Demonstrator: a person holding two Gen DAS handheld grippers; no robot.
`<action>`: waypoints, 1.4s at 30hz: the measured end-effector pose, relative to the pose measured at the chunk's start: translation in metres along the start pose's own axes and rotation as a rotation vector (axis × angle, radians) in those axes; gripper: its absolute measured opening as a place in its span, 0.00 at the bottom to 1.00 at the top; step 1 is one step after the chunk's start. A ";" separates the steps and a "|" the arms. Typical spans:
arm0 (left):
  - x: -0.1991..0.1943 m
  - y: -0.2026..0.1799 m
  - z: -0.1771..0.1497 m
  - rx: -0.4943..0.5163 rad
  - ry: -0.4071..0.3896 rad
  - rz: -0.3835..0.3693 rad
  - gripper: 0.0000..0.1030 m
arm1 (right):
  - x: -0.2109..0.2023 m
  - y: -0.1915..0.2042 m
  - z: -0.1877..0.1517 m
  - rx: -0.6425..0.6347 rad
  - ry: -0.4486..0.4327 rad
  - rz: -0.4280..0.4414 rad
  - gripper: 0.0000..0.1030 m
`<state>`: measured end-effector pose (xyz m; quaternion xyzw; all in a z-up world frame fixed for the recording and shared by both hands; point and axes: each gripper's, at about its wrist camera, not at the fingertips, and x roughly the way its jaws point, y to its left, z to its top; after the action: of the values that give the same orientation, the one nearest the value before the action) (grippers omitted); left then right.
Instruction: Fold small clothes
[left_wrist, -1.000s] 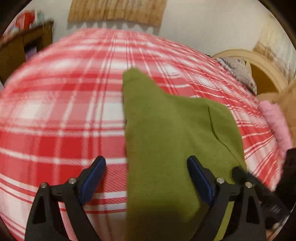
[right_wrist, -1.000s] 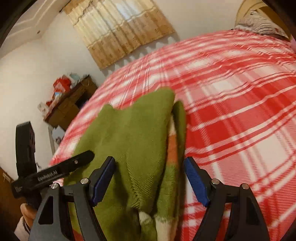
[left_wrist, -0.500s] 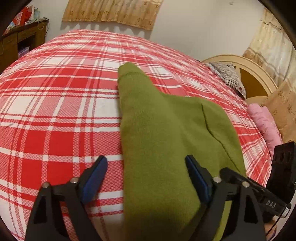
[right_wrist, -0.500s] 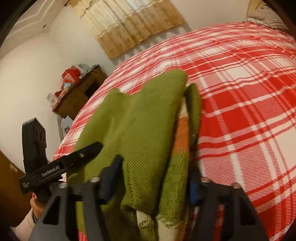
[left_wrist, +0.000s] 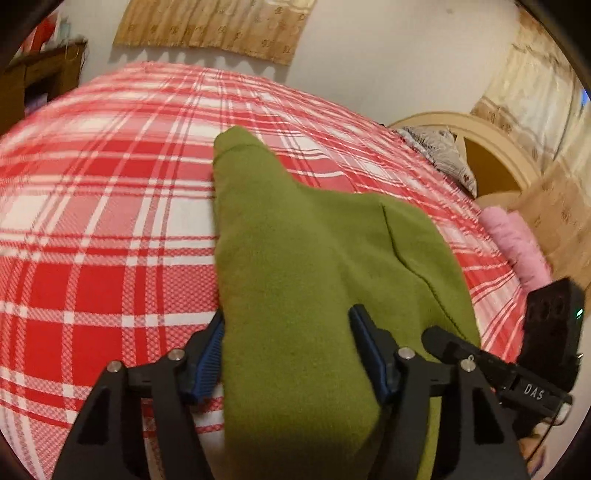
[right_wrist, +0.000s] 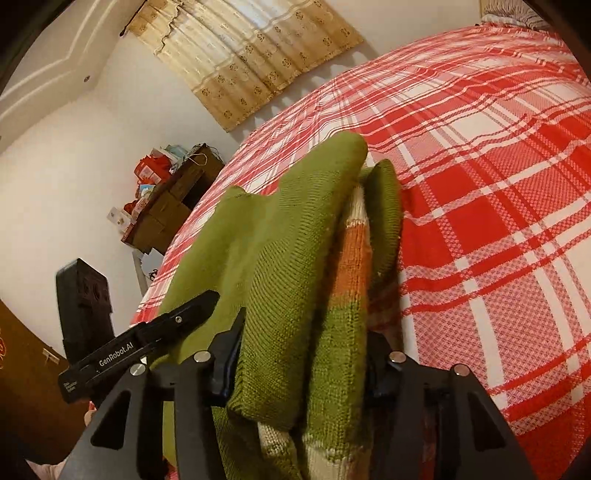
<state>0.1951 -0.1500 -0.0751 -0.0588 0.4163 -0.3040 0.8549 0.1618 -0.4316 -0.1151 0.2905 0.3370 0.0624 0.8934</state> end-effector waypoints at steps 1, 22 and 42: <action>-0.001 -0.003 -0.001 0.016 -0.005 0.014 0.59 | 0.000 0.003 0.000 -0.011 -0.003 -0.013 0.44; -0.054 -0.038 -0.044 0.161 0.105 0.226 0.48 | -0.063 0.043 -0.073 0.016 0.020 -0.035 0.38; -0.051 -0.041 -0.046 0.199 0.035 0.243 0.43 | -0.052 0.062 -0.071 -0.108 -0.007 -0.149 0.39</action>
<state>0.1175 -0.1468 -0.0555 0.0820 0.4031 -0.2392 0.8795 0.0822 -0.3628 -0.0939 0.2163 0.3505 0.0128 0.9112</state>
